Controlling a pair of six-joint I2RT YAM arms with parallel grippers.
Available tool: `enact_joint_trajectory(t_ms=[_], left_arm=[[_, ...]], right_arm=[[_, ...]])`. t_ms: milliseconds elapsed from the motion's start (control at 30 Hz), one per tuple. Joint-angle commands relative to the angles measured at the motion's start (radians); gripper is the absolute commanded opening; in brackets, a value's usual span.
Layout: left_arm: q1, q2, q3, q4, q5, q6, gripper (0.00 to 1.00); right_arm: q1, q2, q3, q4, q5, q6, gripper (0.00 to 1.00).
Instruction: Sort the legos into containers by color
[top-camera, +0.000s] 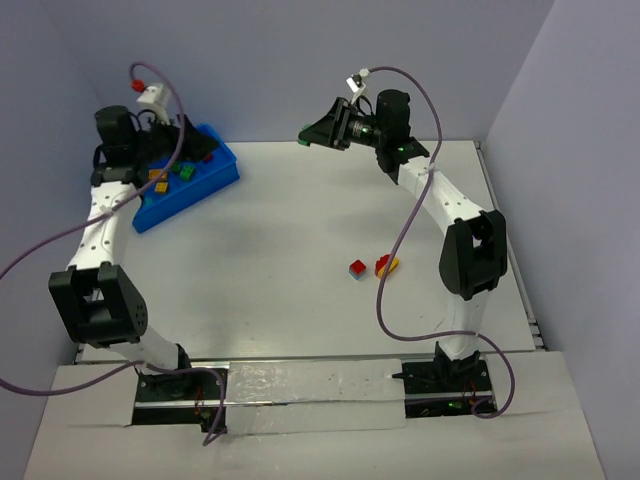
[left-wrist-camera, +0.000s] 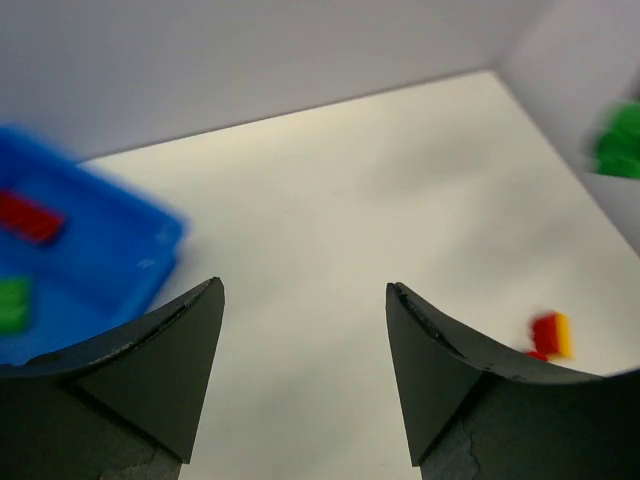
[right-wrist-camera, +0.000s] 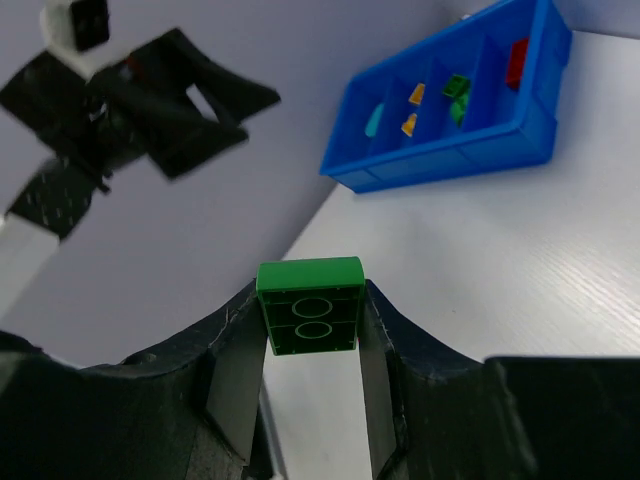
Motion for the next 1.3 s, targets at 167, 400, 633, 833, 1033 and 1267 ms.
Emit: enact_joint_trajectory(t_ms=[167, 400, 633, 833, 1033, 1267], left_arm=[[-0.296, -0.092, -0.116, 0.309, -0.065, -0.069, 0.75], [-0.407, -0.044, -0.087, 0.374, -0.156, -0.099, 0.76], [-0.463, 0.002, -0.046, 0.41, -0.183, -0.139, 0.76], [-0.483, 0.037, -0.007, 0.426, -0.199, -0.145, 0.77], [-0.492, 0.059, 0.018, 0.442, -0.208, -0.155, 0.77], [-0.506, 0.09, 0.057, 0.427, -0.228, -0.136, 0.65]], right_arm=[[0.037, 0.026, 0.037, 0.112, 0.108, 0.302, 0.0], [0.049, 0.031, 0.073, 0.05, 0.188, 0.339, 0.0], [0.061, 0.011, 0.052, 0.07, 0.18, 0.33, 0.0], [0.071, 0.008, 0.063, 0.08, 0.158, 0.307, 0.0], [0.073, 0.011, 0.06, 0.103, 0.133, 0.311, 0.0], [0.08, 0.009, 0.061, 0.139, 0.106, 0.311, 0.0]])
